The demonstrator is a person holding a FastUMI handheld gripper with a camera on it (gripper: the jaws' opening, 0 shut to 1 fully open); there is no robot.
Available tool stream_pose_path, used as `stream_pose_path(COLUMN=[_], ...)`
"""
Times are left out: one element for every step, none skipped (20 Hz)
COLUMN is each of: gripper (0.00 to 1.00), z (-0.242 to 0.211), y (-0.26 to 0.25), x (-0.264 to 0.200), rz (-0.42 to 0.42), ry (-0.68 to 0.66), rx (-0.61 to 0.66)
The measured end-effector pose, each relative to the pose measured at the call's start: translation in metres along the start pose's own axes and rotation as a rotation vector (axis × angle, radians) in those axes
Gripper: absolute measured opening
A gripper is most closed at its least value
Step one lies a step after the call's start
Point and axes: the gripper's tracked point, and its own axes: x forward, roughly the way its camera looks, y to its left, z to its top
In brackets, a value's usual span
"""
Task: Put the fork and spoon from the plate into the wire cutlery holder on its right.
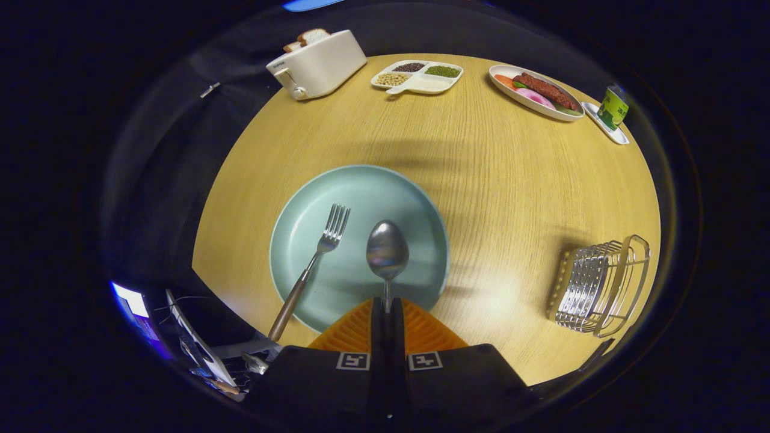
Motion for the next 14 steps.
stream_pose_path(gripper=[0.09, 0.08, 0.09, 0.08, 0.08, 0.08, 0.09, 0.09, 0.08, 0.08, 0.08, 0.08, 0.08, 0.08], z=[0.002, 0.004, 0.006, 0.008, 0.010, 0.011, 0.013, 0.013, 0.015, 0.016, 0.016, 0.016, 0.016, 0.015], y=[-0.001, -0.003, -0.005, -0.007, -0.009, -0.011, -0.014, -0.019, -0.027, -0.034, -0.043, -0.051, -0.061, -0.071], x=[-0.004, -0.008, -0.013, -0.020, -0.027, -0.035, -0.043, -0.053, -0.065, -0.073, -0.082, -0.090, -0.099, -0.107], rz=[0.009, 0.015, 0.021, 0.030, 0.040, 0.046, 0.052, 0.054, 0.053, 0.052, 0.050, 0.048, 0.045, 0.038], ry=[-0.007, -0.019, -0.026, -0.035, -0.044, -0.051, -0.061, -0.068, -0.078, -0.085, -0.093, -0.100, -0.108, -0.114], rx=[0.017, 0.032, 0.045, 0.059, 0.073, 0.083, 0.090, 0.094, 0.100, 0.107, 0.119, 0.132, 0.145, 0.155])
